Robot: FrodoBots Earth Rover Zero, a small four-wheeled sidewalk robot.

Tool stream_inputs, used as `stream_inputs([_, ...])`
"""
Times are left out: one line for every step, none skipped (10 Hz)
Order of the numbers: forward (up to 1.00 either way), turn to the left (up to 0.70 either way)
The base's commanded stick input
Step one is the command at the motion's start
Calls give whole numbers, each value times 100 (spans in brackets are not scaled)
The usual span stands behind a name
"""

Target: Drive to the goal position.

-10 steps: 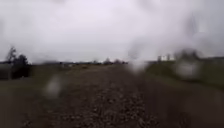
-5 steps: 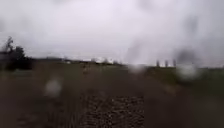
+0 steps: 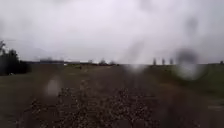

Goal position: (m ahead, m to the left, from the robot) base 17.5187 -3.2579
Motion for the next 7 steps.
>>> stream_inputs([100,0])
stream_inputs([100,0])
stream_inputs([100,0])
stream_inputs([100,0])
stream_inputs([100,0])
stream_inputs([100,0])
stream_inputs([100,0])
